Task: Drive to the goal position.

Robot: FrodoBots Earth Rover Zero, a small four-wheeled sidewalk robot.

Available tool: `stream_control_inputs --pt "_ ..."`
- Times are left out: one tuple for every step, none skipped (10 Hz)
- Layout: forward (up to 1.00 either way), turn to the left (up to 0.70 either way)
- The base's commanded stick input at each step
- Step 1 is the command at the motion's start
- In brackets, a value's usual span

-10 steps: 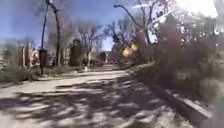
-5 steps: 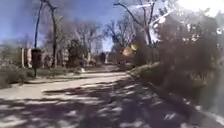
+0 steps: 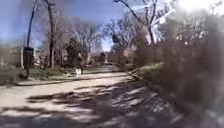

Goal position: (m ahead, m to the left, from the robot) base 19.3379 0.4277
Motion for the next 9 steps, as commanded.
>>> stream_control_inputs --pt "1.0 0.22" --pt "1.0 0.4" --pt "1.0 0.35" --pt "1.0 0.0" --pt "1.0 0.0" --pt "1.0 0.0" --pt "1.0 0.0" --pt "1.0 0.0" --pt "1.0 0.0"
